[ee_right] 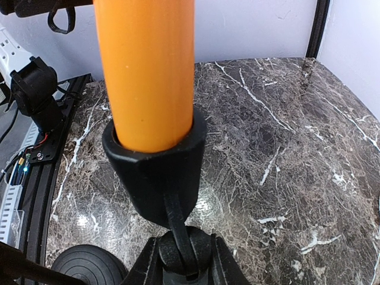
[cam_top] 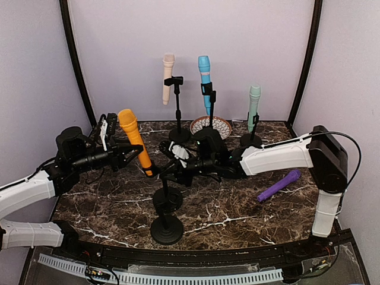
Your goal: Remove the microphone from the stand
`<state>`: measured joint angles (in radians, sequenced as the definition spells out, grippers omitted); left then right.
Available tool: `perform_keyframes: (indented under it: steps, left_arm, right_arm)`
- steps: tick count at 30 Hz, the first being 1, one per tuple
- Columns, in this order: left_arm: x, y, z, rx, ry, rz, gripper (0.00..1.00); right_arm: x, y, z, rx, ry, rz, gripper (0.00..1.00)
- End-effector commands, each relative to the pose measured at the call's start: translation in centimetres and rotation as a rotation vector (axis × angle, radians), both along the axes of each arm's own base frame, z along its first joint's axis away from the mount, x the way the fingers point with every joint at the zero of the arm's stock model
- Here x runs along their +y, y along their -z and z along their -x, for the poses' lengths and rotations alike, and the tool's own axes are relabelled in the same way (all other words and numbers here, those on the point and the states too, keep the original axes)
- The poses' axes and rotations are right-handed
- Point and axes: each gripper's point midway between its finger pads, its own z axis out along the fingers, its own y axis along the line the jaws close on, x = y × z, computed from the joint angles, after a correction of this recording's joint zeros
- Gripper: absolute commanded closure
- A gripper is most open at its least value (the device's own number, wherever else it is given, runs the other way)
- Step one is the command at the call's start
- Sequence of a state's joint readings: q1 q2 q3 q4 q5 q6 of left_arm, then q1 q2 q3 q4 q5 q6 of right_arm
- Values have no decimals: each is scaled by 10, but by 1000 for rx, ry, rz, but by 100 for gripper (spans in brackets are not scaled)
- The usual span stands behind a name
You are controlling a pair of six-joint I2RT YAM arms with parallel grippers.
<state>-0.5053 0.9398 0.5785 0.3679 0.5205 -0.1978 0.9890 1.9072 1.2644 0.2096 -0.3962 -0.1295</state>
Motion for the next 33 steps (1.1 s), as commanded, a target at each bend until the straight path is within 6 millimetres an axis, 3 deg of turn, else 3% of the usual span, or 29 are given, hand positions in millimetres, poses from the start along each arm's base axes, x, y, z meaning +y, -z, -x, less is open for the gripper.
perform_keyframes:
  steps: [1, 21, 27, 28, 32, 33]
  left_arm:
    - [6, -95, 19, -254, 43, 178, 100]
    - [10, -121, 21, -324, 35, 164, 100]
    - [11, -124, 18, -317, 17, 146, 100]
    - [12, -124, 16, -311, 9, 142, 100]
    - [11, -118, 10, -272, -7, 119, 100]
    - [10, -116, 8, -261, -7, 114, 100]
  right_arm:
    - [-25, 61, 2, 81, 47, 182, 100]
    - [-27, 63, 0, 84, 56, 184, 100]
    - [-24, 46, -1, 99, 62, 139, 100]
    - [-23, 40, -1, 105, 60, 122, 95]
    - [-21, -3, -3, 121, 50, 15, 41]
    - [-21, -17, -2, 123, 44, -18, 32]
